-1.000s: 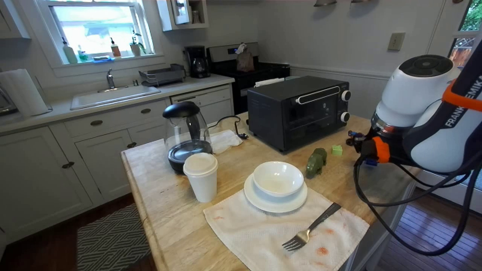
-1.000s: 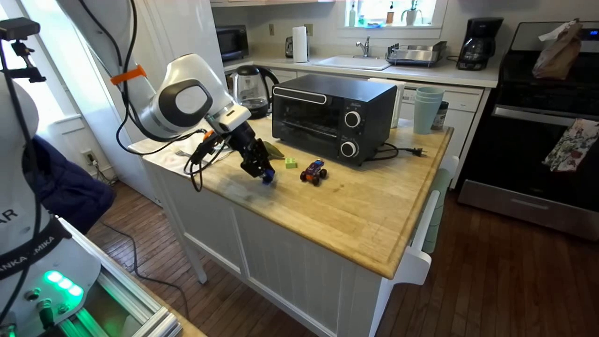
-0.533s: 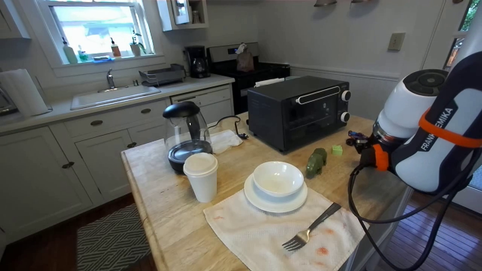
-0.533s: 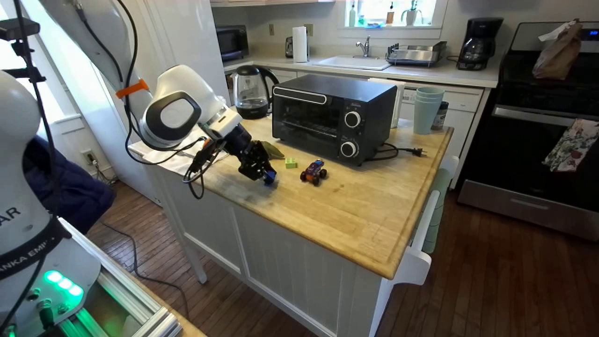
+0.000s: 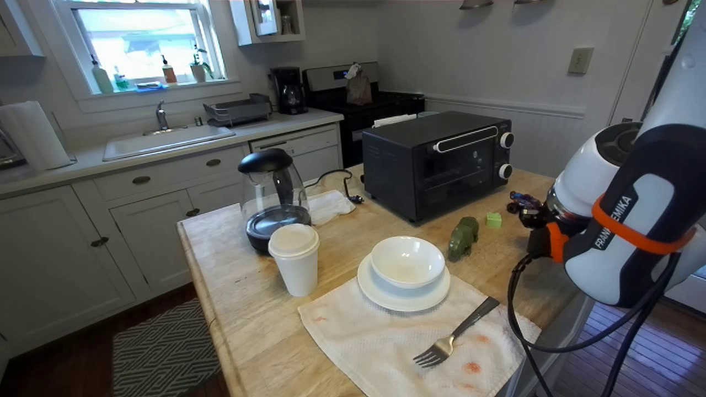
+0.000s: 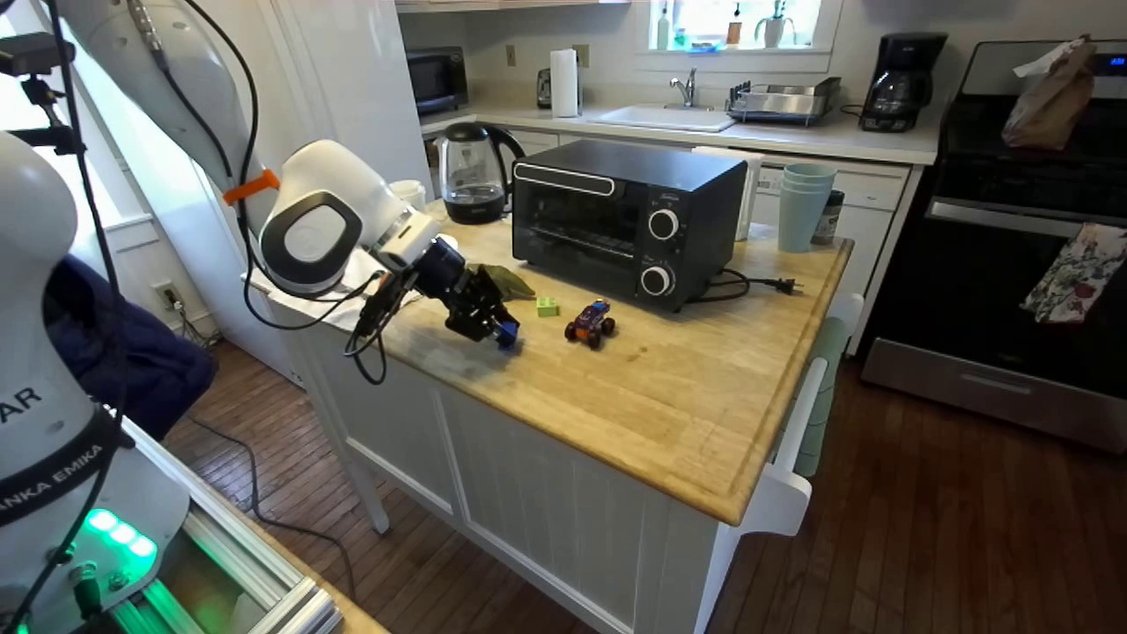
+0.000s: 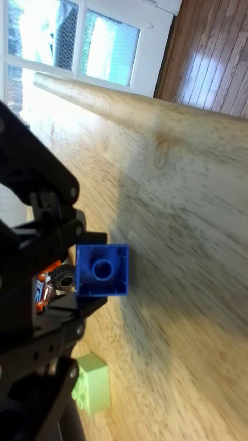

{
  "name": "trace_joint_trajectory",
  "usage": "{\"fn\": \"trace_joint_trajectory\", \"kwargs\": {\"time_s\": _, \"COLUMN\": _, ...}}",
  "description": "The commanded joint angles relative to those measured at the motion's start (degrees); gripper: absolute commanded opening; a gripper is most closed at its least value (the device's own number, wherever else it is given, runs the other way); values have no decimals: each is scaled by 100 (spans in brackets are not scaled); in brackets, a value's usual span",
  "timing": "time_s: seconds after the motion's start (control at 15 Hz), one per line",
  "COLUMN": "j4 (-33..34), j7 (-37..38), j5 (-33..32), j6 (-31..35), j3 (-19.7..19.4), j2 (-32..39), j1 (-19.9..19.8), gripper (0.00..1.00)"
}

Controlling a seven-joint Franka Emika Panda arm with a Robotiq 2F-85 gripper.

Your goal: Twist the block on the table

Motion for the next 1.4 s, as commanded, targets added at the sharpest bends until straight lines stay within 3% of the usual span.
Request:
{"fn": "trace_joint_trajectory", "kwargs": {"time_s": 0.0, "j4": 65, "j7": -274, "j5": 654, "j6": 185, "j3": 229, "j2": 425, "j1": 149, "gripper": 13}}
{"fn": "trace_joint_trajectory", "kwargs": {"time_s": 0.2, "j4": 117, "j7": -562, "j5": 1126, "j6": 322, "j3": 401, "j2": 572, "j1": 172, "gripper": 13}}
{"fn": "trace_joint_trajectory", "kwargs": {"time_s": 0.27, "j4": 76, "j7": -281, "j5": 892, "j6": 292, "j3": 276, "j2": 669, "j1": 310, "gripper": 13}}
{"fn": "trace_joint_trajectory", "kwargs": {"time_s": 0.4, "j4": 77, "j7": -315, "j5": 923, "j6": 304, "j3": 274, "j2": 732, "j1": 368, "gripper": 23}}
{"fn": "trace_joint_trajectory", "kwargs": {"time_s": 0.53, "j4": 71, "j7": -312, "j5": 921, "j6": 305, "j3": 257, "j2": 789, "j1": 431, "gripper": 35}}
{"fn": "trace_joint_trajectory", "kwargs": {"time_s": 0.6, "j4": 132, "j7": -713, "j5": 1313, "j6": 370, "j3": 426, "j2": 738, "j1": 321, "gripper": 43}}
{"fn": "trace_joint_trajectory", "kwargs": {"time_s": 0.67, "j4": 75, "j7": -349, "j5": 1009, "j6": 314, "j3": 289, "j2": 823, "j1": 453, "gripper": 50}}
{"fn": "trace_joint_trajectory", "kwargs": {"time_s": 0.73, "j4": 78, "j7": -389, "j5": 1050, "j6": 311, "j3": 312, "j2": 829, "j1": 460, "gripper": 69}}
{"fn": "trace_joint_trajectory", "kwargs": {"time_s": 1.0, "j4": 62, "j7": -406, "j5": 1016, "j6": 316, "j3": 294, "j2": 804, "j1": 488, "gripper": 97}}
{"fn": "trace_joint_trajectory", "kwargs": {"time_s": 1.07, "j4": 126, "j7": -815, "j5": 1405, "j6": 385, "j3": 436, "j2": 687, "j1": 342, "gripper": 100}}
{"fn": "trace_joint_trajectory", "kwargs": {"time_s": 1.13, "j4": 66, "j7": -461, "j5": 1074, "j6": 289, "j3": 258, "j2": 743, "j1": 472, "gripper": 100}}
{"fn": "trace_joint_trajectory", "kwargs": {"time_s": 1.33, "j4": 33, "j7": -604, "j5": 966, "j6": 229, "j3": 188, "j2": 517, "j1": 402, "gripper": 100}}
